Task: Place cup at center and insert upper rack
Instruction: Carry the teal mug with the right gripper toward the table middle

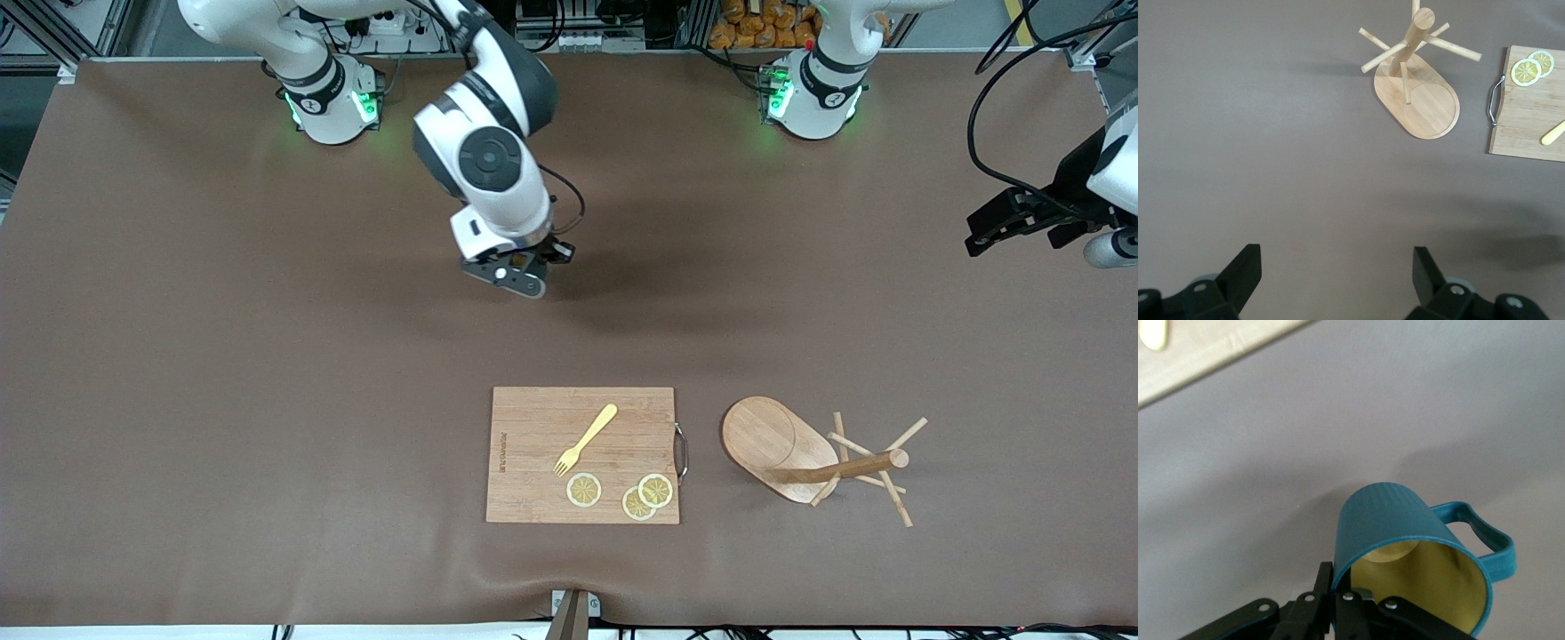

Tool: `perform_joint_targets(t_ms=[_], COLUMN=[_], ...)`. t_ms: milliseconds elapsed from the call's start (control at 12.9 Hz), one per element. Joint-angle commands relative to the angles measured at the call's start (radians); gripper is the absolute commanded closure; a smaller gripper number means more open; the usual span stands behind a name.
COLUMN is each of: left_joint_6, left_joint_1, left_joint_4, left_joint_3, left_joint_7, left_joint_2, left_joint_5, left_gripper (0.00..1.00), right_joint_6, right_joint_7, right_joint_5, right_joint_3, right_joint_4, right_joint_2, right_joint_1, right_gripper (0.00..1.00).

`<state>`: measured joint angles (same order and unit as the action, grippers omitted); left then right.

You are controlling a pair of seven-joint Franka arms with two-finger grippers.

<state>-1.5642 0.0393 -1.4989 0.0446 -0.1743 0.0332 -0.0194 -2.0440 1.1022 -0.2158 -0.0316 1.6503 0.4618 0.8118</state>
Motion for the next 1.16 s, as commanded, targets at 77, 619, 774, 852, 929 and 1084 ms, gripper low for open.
perform_joint_targets(t_ms=[77, 619, 774, 852, 929, 1084], left_joint_6=[0.01, 0.01, 0.007, 0.007, 0.007, 0.007], left_joint_1=[0.002, 0.016, 0.016, 0.016, 0.014, 0.016], left_joint_4=[0.009, -0.003, -0.003, -0.003, -0.003, -0.003], left_joint_3=[0.003, 0.014, 0.035, 0.046, 0.058, 0.08], left_joint_7=[0.004, -0.007, -0.008, -0.017, -0.037, -0.057], left_joint_2=[0.004, 0.007, 0.013, 0.014, 0.014, 0.016], left_joint_5=[0.019, 0.018, 0.018, 0.018, 0.018, 0.012], left_gripper=[0.0, 0.0, 0.0, 0.0, 0.0, 0.0], right_joint_6=[-0.067, -0.09, -0.12, -0.13, -0.136, -0.168], right_joint_7=[0.092, 0.303, 0.358, 0.366, 0.366, 0.358], right_joint_5=[-0.05, -0.117, -0.123, -0.123, -0.123, -0.119], right_joint_3=[-0.014, -0.014, -0.014, -0.014, -0.014, -0.014], right_joint_4=[-0.04, -0.033, -0.029, -0.024, -0.02, -0.009], right_joint_2=[0.103, 0.133, 0.135, 0.141, 0.143, 0.153], right_joint_1=[0.078, 0.107, 0.112, 0.121, 0.127, 0.141], right_gripper=[1.0, 1.0, 1.0, 1.0, 1.0, 1.0])
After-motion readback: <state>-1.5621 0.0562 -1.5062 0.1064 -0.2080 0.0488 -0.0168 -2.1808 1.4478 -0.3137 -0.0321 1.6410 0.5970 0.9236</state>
